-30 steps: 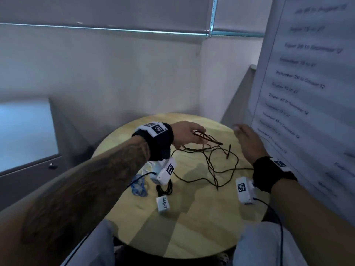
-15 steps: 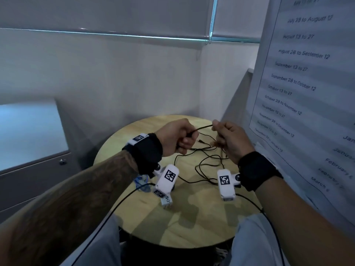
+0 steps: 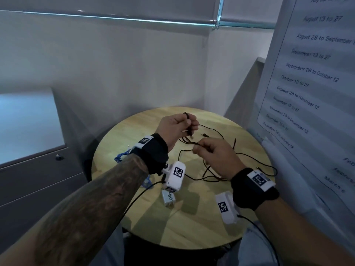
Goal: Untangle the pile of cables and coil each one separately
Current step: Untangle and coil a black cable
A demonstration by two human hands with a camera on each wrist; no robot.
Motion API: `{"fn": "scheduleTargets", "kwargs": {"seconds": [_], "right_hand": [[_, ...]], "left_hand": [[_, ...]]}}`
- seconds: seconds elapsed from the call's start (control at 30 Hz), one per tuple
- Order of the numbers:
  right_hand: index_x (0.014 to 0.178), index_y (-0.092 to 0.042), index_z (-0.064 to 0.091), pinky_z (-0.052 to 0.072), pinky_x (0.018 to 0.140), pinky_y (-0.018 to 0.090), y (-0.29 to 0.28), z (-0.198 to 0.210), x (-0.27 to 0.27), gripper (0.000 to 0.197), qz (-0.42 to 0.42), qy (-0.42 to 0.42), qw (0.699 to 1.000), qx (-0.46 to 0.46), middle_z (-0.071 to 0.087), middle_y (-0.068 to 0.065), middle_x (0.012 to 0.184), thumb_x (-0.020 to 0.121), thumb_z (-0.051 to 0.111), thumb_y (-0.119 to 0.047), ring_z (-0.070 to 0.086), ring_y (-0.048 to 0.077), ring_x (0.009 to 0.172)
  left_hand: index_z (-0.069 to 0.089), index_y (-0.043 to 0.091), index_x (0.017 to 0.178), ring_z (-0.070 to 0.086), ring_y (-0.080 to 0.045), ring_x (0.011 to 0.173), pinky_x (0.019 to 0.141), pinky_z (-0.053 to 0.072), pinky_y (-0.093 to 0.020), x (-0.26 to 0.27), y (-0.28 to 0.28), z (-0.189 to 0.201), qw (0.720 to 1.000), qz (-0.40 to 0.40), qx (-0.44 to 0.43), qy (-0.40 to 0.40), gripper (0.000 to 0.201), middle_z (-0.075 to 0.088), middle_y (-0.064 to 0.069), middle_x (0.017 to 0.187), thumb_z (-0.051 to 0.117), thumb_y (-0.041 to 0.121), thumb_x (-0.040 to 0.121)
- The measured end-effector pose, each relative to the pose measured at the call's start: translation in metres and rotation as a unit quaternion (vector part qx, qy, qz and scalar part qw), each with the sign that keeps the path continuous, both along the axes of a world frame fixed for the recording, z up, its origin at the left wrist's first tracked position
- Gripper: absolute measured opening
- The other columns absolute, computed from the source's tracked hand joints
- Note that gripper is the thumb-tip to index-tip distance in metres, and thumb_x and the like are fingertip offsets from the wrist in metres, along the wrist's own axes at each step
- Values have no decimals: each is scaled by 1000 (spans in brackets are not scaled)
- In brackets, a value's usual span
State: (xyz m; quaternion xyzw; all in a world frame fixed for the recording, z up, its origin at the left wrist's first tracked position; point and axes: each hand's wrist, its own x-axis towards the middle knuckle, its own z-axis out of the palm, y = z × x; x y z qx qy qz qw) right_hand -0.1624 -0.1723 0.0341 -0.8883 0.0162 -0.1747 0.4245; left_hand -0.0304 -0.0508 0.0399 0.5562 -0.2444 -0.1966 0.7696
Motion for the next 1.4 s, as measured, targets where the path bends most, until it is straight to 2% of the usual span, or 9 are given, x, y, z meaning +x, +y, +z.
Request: {"fn": "scheduleTargets", "kwargs": {"seconds": [0.1, 0.33, 0.57, 0.7, 0.83, 0.9, 1.07, 1.17, 1.4], "right_hand": [[77, -6, 69, 44, 51, 17, -7, 22, -3, 24, -14, -20, 992, 126, 61, -16, 56, 98, 59, -9, 49, -1, 48], [80, -8, 70, 44, 64, 18, -38, 22, 30, 18, -68, -65, 995, 19, 69, 7, 75, 95, 66, -19, 55, 5, 66], [83, -23, 72, 42, 67, 13, -40, -25, 48, 18, -48, 29, 997, 47, 65, -9, 76, 98, 63, -24, 55, 0, 69], [92, -43, 71, 36, 57, 23, -22, -39, 35, 25, 58, 153, 986, -11, 51, -6, 65, 104, 52, -32, 45, 7, 58], [106, -20, 72, 45, 60, 38, -8, -38, 30, 27, 77, 144, 985, -51, 59, 4, 69, 103, 51, -36, 51, 21, 62], [102, -18, 71, 52, 73, 41, -6, -36, 26, 28, 80, 124, 984, -102, 70, 9, 81, 101, 53, -40, 62, 24, 73], [78, -12, 67, 42, 61, 31, 1, -17, 13, 24, 81, 40, 996, -17, 59, 10, 67, 98, 63, -25, 49, 15, 60], [81, -12, 70, 47, 68, 24, -4, -7, 17, 19, 43, -20, 999, 9, 67, -1, 72, 98, 62, -16, 61, 7, 69], [86, -14, 71, 49, 76, 30, -31, -22, 37, 18, -26, -16, 999, 43, 70, 2, 82, 99, 61, -21, 62, 15, 78]], "left_hand": [[66, 2, 93, 65, -16, 72, 70, 54, -25, 2, -1, -12, 997, -11, 66, -38, 23, 67, -11, 85, 45, -8, 97], [66, 0, 91, 43, -17, 61, 62, 40, -26, -13, -8, -19, 987, -106, 114, -28, 33, 49, -4, 63, 34, 7, 99], [56, 0, 106, 46, -13, 65, 66, 46, -24, -16, 9, -35, 971, -208, 39, 111, 22, 47, -2, 73, 35, 4, 101], [57, 0, 109, 68, -15, 78, 76, 57, -28, -1, 17, -36, 964, -95, -110, 222, 21, 70, -6, 86, 38, 0, 100], [60, -1, 105, 73, -19, 83, 75, 59, -29, 5, 18, -38, 957, -13, -149, 249, 21, 74, -10, 91, 40, -4, 99], [60, 0, 103, 73, -18, 80, 75, 60, -29, 6, 17, -39, 961, 21, -143, 234, 20, 74, -10, 88, 41, -5, 98], [64, -3, 105, 70, -16, 74, 78, 58, -28, 5, 20, -46, 994, 57, -24, 95, 19, 74, -8, 82, 49, -8, 95], [67, 2, 98, 64, -13, 69, 71, 53, -28, -12, 19, -44, 990, -20, 128, -54, 19, 69, -8, 79, 48, 1, 99], [57, 2, 96, 41, -15, 61, 73, 44, -30, -28, 13, -29, 973, -183, 75, 119, 29, 44, -4, 70, 29, 9, 101]]}}
